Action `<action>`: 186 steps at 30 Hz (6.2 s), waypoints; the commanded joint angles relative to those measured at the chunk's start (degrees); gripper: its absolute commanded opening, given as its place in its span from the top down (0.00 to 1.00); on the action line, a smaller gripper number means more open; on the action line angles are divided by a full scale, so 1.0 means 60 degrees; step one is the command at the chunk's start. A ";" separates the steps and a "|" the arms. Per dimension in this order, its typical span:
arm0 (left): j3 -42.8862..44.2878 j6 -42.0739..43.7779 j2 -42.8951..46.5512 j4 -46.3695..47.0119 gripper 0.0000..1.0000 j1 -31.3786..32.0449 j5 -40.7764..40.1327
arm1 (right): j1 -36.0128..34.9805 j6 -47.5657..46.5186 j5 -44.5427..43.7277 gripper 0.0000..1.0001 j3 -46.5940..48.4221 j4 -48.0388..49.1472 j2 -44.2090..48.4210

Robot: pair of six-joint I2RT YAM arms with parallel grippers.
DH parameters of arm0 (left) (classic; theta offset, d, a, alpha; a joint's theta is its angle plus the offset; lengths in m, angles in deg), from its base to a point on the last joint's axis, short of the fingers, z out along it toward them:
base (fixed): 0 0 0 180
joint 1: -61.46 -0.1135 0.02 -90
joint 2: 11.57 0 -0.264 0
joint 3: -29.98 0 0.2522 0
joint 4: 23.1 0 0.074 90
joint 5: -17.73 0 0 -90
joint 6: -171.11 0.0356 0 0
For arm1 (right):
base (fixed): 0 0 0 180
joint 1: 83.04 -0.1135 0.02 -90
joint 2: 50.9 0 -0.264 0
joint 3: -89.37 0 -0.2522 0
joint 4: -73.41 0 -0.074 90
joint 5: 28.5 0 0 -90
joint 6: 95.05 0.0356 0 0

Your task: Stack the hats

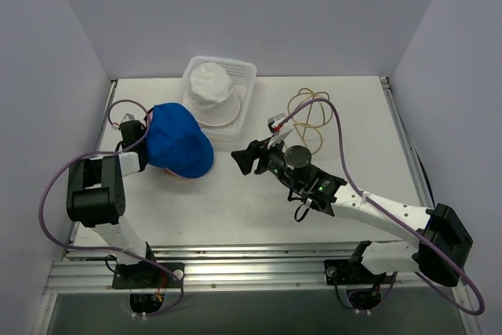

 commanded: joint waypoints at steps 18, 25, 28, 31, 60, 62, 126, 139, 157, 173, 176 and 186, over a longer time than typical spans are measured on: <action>-0.2182 0.0184 0.2589 -0.0569 0.94 0.0619 -0.1418 | -0.0501 0.0101 -0.0854 0.40 -0.0135 -0.0110 0.0741; -0.2358 -0.0519 0.2837 -0.0875 0.94 0.0414 -0.2163 | -0.0751 0.0028 -0.1249 0.40 -0.0194 -0.0432 0.1297; -0.2577 -0.0929 0.3290 -0.0485 0.94 -0.0112 -0.2138 | -0.0780 -0.0001 -0.1293 0.40 -0.0267 -0.0447 0.1401; -0.2389 -0.1106 0.3571 -0.0364 0.94 -0.0872 -0.0954 | -0.0780 -0.0016 -0.1381 0.40 -0.0297 -0.0461 0.1371; -0.1611 -0.1824 -0.1087 0.3709 0.98 -0.1286 0.2082 | -0.0809 -0.0133 -0.1411 0.40 -0.0312 -0.0447 0.1591; -0.1582 -0.1911 -0.1073 0.3431 0.98 -0.1184 0.1981 | -0.0809 -0.0133 -0.1367 0.40 -0.0297 -0.0461 0.1591; 0.1392 0.2614 0.6090 -0.4730 0.63 0.2112 -0.1418 | -0.0839 -0.0280 -0.1850 0.40 0.1403 -0.0505 -0.1734; 0.1377 0.2732 0.6134 -0.5227 0.65 0.2508 -0.2809 | -0.0824 -0.0309 -0.1880 0.40 0.1447 -0.0373 -0.2130; 0.1509 0.2673 0.6692 -0.5476 0.60 0.2772 -0.2883 | -0.0839 -0.0353 -0.1792 0.40 0.1432 -0.0125 -0.2364; 0.1451 0.2878 0.6398 -0.5476 0.67 0.2875 -0.3366 | -0.1380 -0.0382 -0.1440 0.40 0.1710 0.0491 -0.2921; 0.1436 0.2893 0.6354 -0.5433 0.69 0.2874 -0.3425 | -0.1468 -0.0353 -0.1455 0.40 0.1725 0.0520 -0.2906; 0.1363 0.2908 0.6398 -0.5491 0.82 0.2933 -0.3571 | -0.1615 -0.0383 -0.1587 0.40 0.1827 0.0505 -0.2979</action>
